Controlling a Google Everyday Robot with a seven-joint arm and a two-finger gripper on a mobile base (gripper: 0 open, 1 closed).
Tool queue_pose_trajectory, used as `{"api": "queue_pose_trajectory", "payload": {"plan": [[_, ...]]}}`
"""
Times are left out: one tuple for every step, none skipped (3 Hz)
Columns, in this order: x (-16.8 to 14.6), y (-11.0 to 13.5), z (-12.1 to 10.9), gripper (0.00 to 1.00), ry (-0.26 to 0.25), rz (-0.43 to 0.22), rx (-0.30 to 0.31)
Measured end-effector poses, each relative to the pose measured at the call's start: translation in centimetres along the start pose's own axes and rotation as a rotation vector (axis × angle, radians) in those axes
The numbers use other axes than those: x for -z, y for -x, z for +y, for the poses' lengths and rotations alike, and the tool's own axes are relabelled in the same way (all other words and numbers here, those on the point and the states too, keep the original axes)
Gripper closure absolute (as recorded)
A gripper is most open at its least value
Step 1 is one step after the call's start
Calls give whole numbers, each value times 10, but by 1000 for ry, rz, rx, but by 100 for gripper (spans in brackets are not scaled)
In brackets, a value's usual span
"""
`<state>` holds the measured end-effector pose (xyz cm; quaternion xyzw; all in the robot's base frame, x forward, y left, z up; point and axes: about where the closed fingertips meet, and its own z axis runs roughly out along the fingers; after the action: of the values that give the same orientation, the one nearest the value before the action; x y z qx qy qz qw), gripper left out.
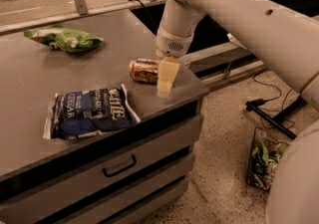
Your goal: Move orange can near green rice chip bag
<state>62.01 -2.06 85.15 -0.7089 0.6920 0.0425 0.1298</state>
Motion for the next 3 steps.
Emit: {"api": "queue_pose_trajectory", "payload": {"plan": [[-13,-1,3,29,14,22,-2],[-21,-1,5,54,23,41,-6],[-18,0,5,75,24,42,-6]]}}
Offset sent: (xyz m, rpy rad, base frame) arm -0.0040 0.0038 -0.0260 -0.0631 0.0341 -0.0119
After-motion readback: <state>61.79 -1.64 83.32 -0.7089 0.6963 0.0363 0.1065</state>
